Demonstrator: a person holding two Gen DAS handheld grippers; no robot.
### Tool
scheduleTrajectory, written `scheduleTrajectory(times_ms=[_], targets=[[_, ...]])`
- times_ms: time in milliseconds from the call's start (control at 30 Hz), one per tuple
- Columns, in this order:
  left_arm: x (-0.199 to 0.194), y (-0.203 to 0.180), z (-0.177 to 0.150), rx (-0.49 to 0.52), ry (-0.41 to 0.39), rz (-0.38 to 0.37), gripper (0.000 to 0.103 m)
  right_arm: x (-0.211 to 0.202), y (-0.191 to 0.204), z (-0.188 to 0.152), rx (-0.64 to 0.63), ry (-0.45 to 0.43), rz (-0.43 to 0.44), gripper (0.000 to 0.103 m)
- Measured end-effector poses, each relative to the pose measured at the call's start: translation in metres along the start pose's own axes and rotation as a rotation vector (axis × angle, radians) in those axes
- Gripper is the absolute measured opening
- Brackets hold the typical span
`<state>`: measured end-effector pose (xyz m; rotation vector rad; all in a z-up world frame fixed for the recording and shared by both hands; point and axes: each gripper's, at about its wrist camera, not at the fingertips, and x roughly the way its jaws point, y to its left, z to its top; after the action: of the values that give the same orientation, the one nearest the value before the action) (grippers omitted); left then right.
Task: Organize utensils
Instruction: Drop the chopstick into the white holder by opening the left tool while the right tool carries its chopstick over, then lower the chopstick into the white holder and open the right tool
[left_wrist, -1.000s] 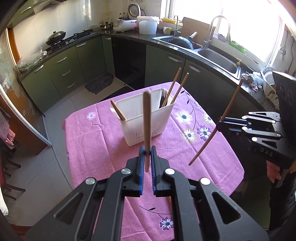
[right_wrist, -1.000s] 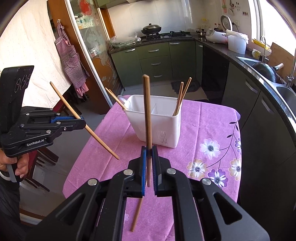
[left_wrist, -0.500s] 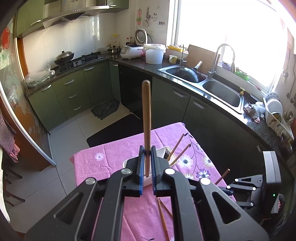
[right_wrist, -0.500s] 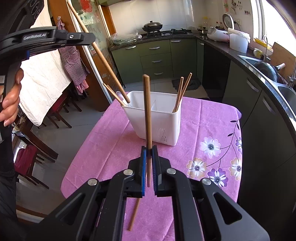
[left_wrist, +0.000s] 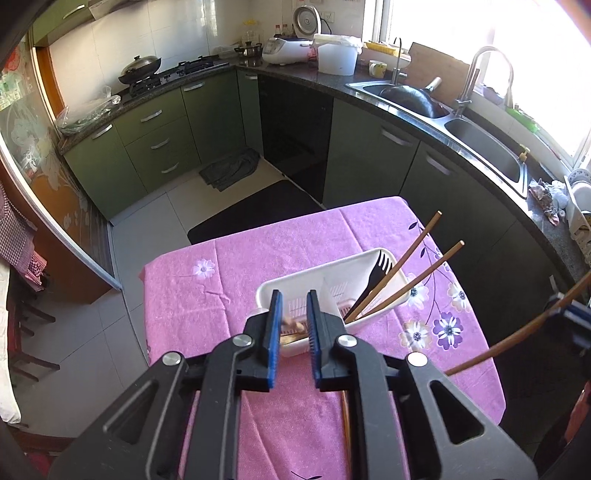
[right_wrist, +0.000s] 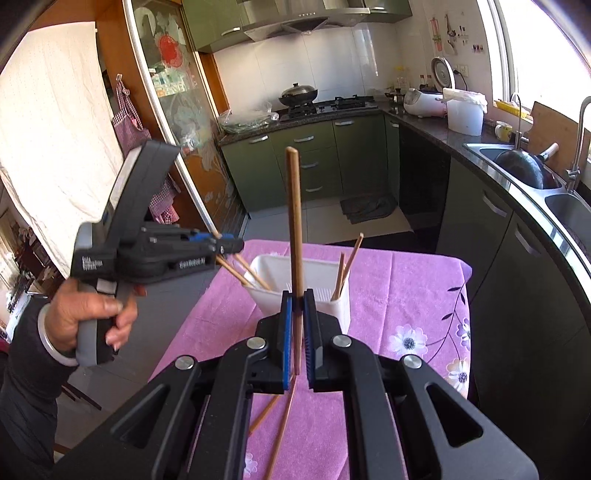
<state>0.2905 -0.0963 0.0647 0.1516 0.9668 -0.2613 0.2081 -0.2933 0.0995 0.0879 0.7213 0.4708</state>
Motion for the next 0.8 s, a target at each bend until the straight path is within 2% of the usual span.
scheduleTrajectory(times_ms=[100, 167, 300, 433, 533, 800], targets=[[-0.015, -0.002, -0.004, 0.008, -0.027, -0.011, 0.014, -0.005, 0.001, 0.023, 0.017, -0.063, 0.015, 0.007], [-0.029, -0.002, -0.007, 0.012, -0.048, -0.025, 0.019, -0.007, 0.002, 0.039, 0.030, -0.107, 0.015, 0.007], [-0.052, -0.008, -0.024, 0.031, -0.070, -0.048, 0.024, 0.003, 0.004, 0.064, 0.023, -0.163, -0.042, 0.007], [-0.051, -0.012, -0.052, 0.053, -0.032, -0.068, 0.034, 0.043, 0.008, 0.065, 0.000, -0.104, -0.108, 0.007], [-0.044, -0.009, -0.074, 0.030, -0.018, -0.080, 0.035, 0.078, 0.004, 0.056, -0.006, -0.046, -0.138, 0.007], [-0.017, -0.019, -0.117, 0.046, -0.019, -0.026, 0.039, 0.127, -0.009, 0.033, -0.015, 0.056, -0.165, 0.007]])
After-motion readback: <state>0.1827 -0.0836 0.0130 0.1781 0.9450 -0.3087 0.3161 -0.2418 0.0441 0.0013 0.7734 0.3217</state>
